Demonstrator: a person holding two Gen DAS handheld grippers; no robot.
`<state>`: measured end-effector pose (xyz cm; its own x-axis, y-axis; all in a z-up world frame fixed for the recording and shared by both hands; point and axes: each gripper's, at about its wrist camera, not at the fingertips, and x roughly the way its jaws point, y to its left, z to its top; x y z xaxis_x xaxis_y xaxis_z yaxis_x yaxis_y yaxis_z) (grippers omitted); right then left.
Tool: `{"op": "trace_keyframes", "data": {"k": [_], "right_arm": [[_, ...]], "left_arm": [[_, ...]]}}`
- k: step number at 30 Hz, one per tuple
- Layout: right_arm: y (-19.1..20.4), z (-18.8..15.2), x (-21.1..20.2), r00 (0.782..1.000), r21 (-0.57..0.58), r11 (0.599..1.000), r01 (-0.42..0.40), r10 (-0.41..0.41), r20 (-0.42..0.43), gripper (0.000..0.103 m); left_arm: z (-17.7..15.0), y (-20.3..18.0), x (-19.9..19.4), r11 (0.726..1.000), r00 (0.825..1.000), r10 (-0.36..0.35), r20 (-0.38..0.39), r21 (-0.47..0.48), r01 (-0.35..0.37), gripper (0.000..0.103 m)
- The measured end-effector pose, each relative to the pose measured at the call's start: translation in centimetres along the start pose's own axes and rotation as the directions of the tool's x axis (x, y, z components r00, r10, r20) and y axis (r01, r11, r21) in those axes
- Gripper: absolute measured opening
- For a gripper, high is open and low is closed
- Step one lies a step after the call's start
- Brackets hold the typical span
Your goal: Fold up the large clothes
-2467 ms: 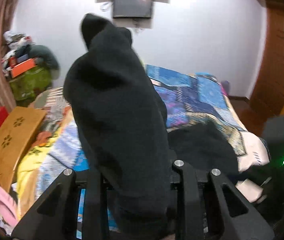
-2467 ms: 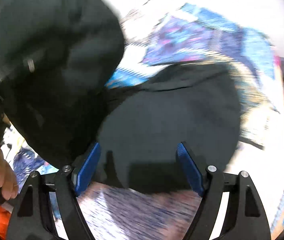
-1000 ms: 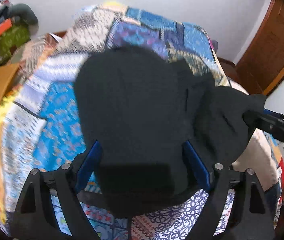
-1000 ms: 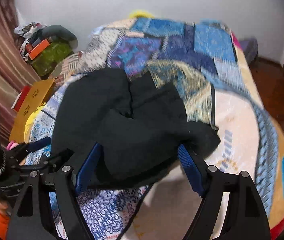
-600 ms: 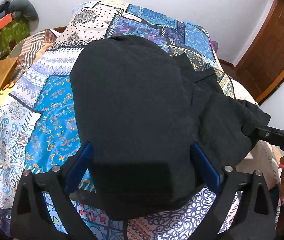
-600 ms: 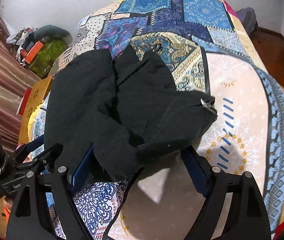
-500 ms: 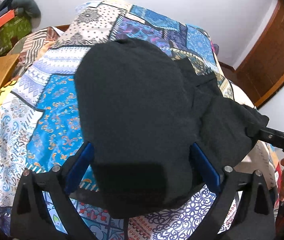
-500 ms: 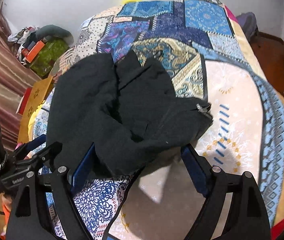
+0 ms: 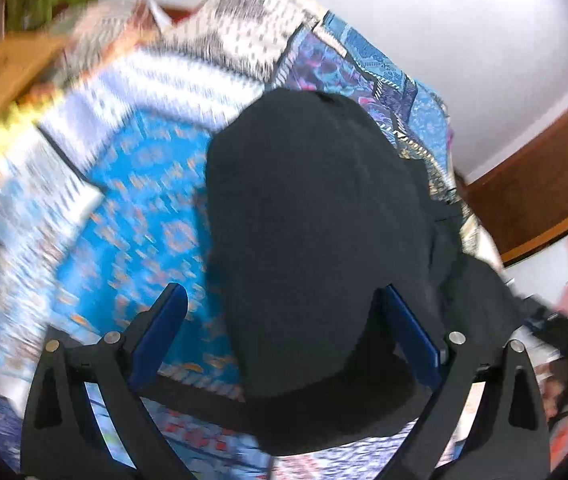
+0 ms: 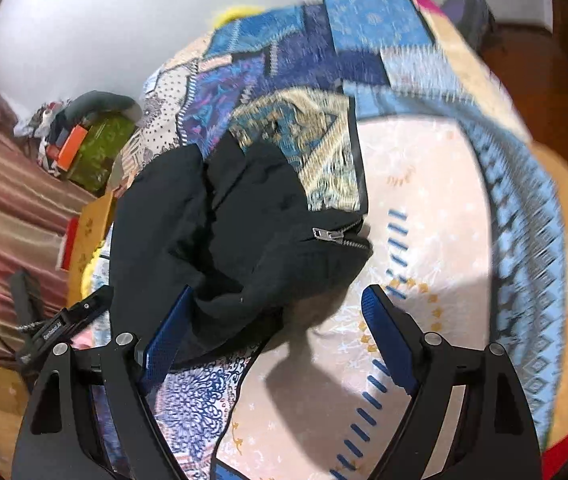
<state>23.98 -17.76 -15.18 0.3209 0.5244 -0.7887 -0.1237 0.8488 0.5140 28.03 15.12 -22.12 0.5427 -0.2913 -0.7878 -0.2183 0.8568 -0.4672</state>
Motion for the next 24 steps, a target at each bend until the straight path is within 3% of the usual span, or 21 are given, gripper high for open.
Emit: {"op": "trace_keyframes", "data": {"k": [4, 7, 10, 16, 18, 22, 24], "right_arm": [[-0.6, 0.8, 1.8, 0.996, 0.049, 0.996, -0.069, 0.072, -0.05, 0.083], [-0.4, 1.4, 3.4, 0.993, 0.062, 0.995, -0.083, 0.088, -0.084, 0.085], [-0.5, 1.7, 4.8, 0.99, 0.07, 0.994, -0.081, 0.088, -0.107, 0.085], [-1.3, 1.6, 6.0, 0.976, 0.138, 0.98, -0.144, 0.164, -0.145, 0.081], [-0.9, 1.6, 6.2, 0.976, 0.133, 0.981, -0.143, 0.162, -0.147, 0.075], [-0.8, 1.7, 7.1, 0.96, 0.173, 0.968, -0.183, 0.214, -0.183, 0.037], [-0.8, 1.6, 7.1, 0.96, 0.178, 0.967, -0.184, 0.215, -0.179, 0.029]], "left_arm": [[0.4, 1.5, 1.8, 0.988, 0.993, -0.105, -0.048, -0.115, 0.099, 0.103], [0.7, 2.4, 3.6, 0.966, 0.976, -0.196, -0.09, -0.191, 0.176, 0.103], [1.0, 2.7, 4.6, 0.957, 0.971, -0.218, -0.102, -0.216, 0.192, 0.103], [1.3, 3.6, 5.8, 0.938, 0.954, -0.273, -0.119, -0.252, 0.237, 0.103], [1.3, 4.0, 6.1, 0.926, 0.947, -0.298, -0.123, -0.279, 0.255, 0.103], [1.1, 3.8, 5.6, 0.929, 0.95, -0.291, -0.114, -0.27, 0.252, 0.103], [0.9, 3.2, 4.7, 0.942, 0.958, -0.266, -0.103, -0.238, 0.236, 0.098]]}}
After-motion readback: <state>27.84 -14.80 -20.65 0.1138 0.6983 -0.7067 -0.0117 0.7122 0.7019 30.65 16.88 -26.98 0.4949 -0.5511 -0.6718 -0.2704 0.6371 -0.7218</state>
